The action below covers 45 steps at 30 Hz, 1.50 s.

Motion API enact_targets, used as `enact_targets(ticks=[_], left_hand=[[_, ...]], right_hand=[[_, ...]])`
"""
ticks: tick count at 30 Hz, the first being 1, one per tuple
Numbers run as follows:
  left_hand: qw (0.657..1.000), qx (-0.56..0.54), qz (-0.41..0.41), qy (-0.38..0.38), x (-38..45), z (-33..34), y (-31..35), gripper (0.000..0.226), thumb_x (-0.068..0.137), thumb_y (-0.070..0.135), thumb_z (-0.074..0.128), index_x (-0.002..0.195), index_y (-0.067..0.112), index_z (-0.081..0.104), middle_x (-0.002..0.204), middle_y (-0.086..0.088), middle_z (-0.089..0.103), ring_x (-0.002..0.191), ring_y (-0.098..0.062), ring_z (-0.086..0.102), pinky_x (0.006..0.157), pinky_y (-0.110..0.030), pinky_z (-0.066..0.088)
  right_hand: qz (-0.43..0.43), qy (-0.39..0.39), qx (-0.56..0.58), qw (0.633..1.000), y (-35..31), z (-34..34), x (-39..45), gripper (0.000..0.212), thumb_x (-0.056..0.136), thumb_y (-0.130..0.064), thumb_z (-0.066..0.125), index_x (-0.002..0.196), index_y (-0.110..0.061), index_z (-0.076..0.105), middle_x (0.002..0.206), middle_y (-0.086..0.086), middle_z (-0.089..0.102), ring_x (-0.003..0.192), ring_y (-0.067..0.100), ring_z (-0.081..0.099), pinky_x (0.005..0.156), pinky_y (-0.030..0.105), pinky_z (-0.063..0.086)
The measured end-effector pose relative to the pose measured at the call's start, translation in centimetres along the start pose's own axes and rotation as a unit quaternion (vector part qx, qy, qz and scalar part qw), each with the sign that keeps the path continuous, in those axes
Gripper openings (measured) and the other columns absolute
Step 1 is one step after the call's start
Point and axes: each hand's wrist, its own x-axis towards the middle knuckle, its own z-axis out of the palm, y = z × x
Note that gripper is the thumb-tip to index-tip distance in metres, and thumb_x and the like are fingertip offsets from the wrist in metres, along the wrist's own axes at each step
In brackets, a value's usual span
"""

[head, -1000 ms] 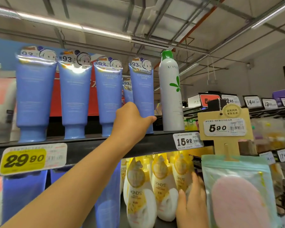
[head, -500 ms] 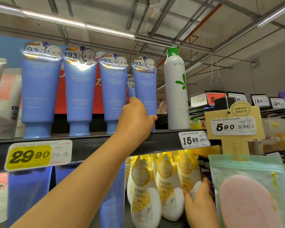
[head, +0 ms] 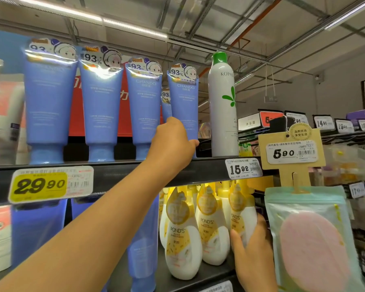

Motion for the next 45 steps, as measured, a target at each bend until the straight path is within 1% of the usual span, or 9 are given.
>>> enact_targets(ticks=[8, 11, 13, 18, 21, 25, 30, 35, 45], left_hand=[[0.998, -0.035, 0.039, 0.029, -1.1, -2.4, -0.2, 0.033, 0.087, 0.032, 0.062, 0.106, 0.006, 0.054, 0.108, -0.013, 0.06, 0.088, -0.025, 0.051, 0.067, -0.028, 0.035], [0.987, -0.14, 0.059, 0.05, -2.5, -3.5, -0.3, 0.039, 0.087, 0.028, 0.062, 0.121, 0.01, 0.055, 0.113, -0.008, 0.063, 0.1, -0.022, 0.059, 0.084, -0.026, 0.046], [0.97, -0.231, 0.062, 0.031, -4.1, -4.0, -0.2, 0.033, 0.087, 0.025, 0.064, 0.117, 0.013, 0.059, 0.106, -0.007, 0.065, 0.099, -0.022, 0.062, 0.09, -0.037, 0.051], [0.94, -0.336, 0.039, -0.039, -8.7, -3.2, -1.6, 0.006, 0.085, 0.02, 0.066, 0.09, 0.018, 0.065, 0.086, -0.003, 0.069, 0.083, -0.02, 0.069, 0.081, -0.042, 0.055], [0.918, -0.387, -0.01, -0.083, -12.3, -1.4, -3.3, 0.01, 0.085, 0.015, 0.065, 0.081, 0.023, 0.062, 0.075, 0.003, 0.065, 0.074, -0.019, 0.068, 0.072, -0.039, 0.057], [0.873, -0.454, -0.108, -0.143, -17.5, 1.2, -5.5, 0.013, 0.087, 0.013, 0.063, 0.081, 0.025, 0.063, 0.076, 0.004, 0.065, 0.068, -0.011, 0.067, 0.07, -0.034, 0.057], [0.824, -0.49, -0.204, -0.198, -23.3, 3.2, -7.6, 0.007, 0.087, 0.016, 0.062, 0.084, 0.021, 0.066, 0.08, 0.004, 0.068, 0.078, -0.012, 0.064, 0.069, -0.029, 0.055], [0.698, -0.576, -0.3, -0.303, -27.9, 3.0, -9.2, 0.038, 0.073, 0.039, 0.061, 0.102, 0.015, 0.063, 0.097, -0.002, 0.073, 0.088, -0.015, 0.071, 0.071, -0.029, 0.058], [0.366, -0.759, -0.439, -0.311, -33.7, 1.6, -10.4, 0.046, 0.08, 0.031, 0.058, 0.115, 0.002, 0.063, 0.119, -0.023, 0.063, 0.107, -0.036, 0.063, 0.089, -0.046, 0.052]], right_hand=[[-0.024, 0.018, -0.024, 0.999, -0.4, -1.7, -1.4, 0.065, 0.086, -0.03, 0.062, 0.141, -0.012, 0.029, 0.123, 0.018, 0.049, 0.108, 0.033, 0.049, 0.087, 0.043, 0.045], [-0.026, 0.012, 0.003, 1.0, -0.4, -2.7, -2.1, 0.059, 0.084, -0.034, 0.063, 0.133, -0.016, 0.037, 0.112, 0.01, 0.052, 0.096, 0.028, 0.052, 0.078, 0.039, 0.046], [-0.024, 0.007, 0.039, 0.999, -0.6, -3.3, -2.8, 0.054, 0.082, -0.032, 0.065, 0.128, -0.015, 0.042, 0.108, 0.007, 0.054, 0.094, 0.027, 0.055, 0.077, 0.038, 0.046], [-0.011, -0.039, 0.198, 0.979, -1.2, -4.7, -5.4, 0.022, 0.082, -0.014, 0.066, 0.1, -0.008, 0.057, 0.092, 0.015, 0.064, 0.084, 0.032, 0.061, 0.074, 0.042, 0.051], [0.008, -0.073, 0.258, 0.963, -0.9, -5.3, -7.3, 0.003, 0.085, -0.013, 0.063, 0.084, -0.012, 0.06, 0.084, 0.016, 0.066, 0.073, 0.032, 0.06, 0.066, 0.039, 0.051], [0.069, -0.097, 0.301, 0.946, -0.4, -5.3, -10.0, 0.033, 0.075, -0.034, 0.067, 0.101, -0.014, 0.064, 0.089, 0.004, 0.07, 0.072, 0.013, 0.065, 0.053, 0.02, 0.047], [0.107, -0.124, 0.37, 0.915, 0.0, -5.3, -13.8, 0.038, 0.069, -0.032, 0.074, 0.101, -0.015, 0.064, 0.09, 0.001, 0.073, 0.081, 0.013, 0.069, 0.061, 0.022, 0.053], [0.13, -0.15, 0.399, 0.895, 0.0, -5.4, -17.6, 0.049, 0.07, -0.032, 0.064, 0.113, -0.009, 0.06, 0.101, 0.009, 0.072, 0.091, 0.02, 0.07, 0.068, 0.024, 0.056], [0.151, -0.153, 0.369, 0.904, -0.5, -5.9, -23.8, 0.045, 0.071, -0.025, 0.065, 0.114, -0.013, 0.06, 0.099, 0.003, 0.073, 0.089, 0.016, 0.071, 0.067, 0.019, 0.055]])
